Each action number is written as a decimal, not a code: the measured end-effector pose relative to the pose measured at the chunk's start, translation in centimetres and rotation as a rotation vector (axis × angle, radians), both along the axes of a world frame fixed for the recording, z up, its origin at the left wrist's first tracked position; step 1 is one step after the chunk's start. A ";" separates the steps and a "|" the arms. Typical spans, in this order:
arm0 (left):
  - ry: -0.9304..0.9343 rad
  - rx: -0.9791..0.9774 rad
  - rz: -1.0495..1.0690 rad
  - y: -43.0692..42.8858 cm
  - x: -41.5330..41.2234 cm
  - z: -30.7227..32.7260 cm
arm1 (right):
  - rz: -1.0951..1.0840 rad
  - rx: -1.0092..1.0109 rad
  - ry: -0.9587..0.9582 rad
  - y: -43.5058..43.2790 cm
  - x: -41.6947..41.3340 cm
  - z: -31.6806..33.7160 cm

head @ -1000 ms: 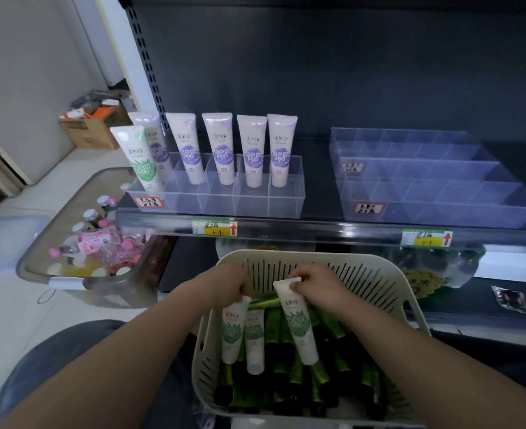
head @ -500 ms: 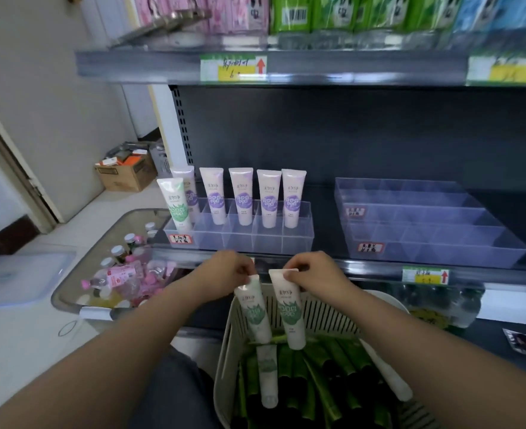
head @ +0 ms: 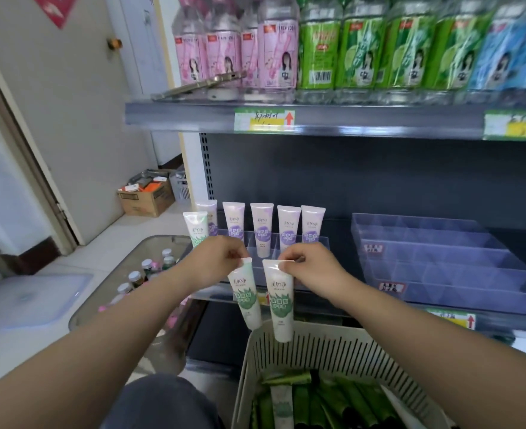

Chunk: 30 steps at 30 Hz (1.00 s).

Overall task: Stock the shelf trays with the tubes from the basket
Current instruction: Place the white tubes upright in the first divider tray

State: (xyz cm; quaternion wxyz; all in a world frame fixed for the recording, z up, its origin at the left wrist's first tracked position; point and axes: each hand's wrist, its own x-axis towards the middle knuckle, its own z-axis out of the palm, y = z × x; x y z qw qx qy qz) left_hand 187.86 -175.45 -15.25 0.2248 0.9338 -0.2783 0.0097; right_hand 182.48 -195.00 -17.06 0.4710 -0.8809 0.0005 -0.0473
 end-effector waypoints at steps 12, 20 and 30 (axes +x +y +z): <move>-0.158 -0.086 0.073 1.6 4.0 4.2 | -0.067 0.070 -0.118 1.2 4.8 4.6; -0.207 -0.080 0.084 1.3 6.9 5.5 | -0.115 0.129 -0.183 1.6 7.4 5.5; -0.260 -0.009 0.108 0.9 9.3 3.3 | -0.152 0.150 -0.164 1.9 10.2 3.6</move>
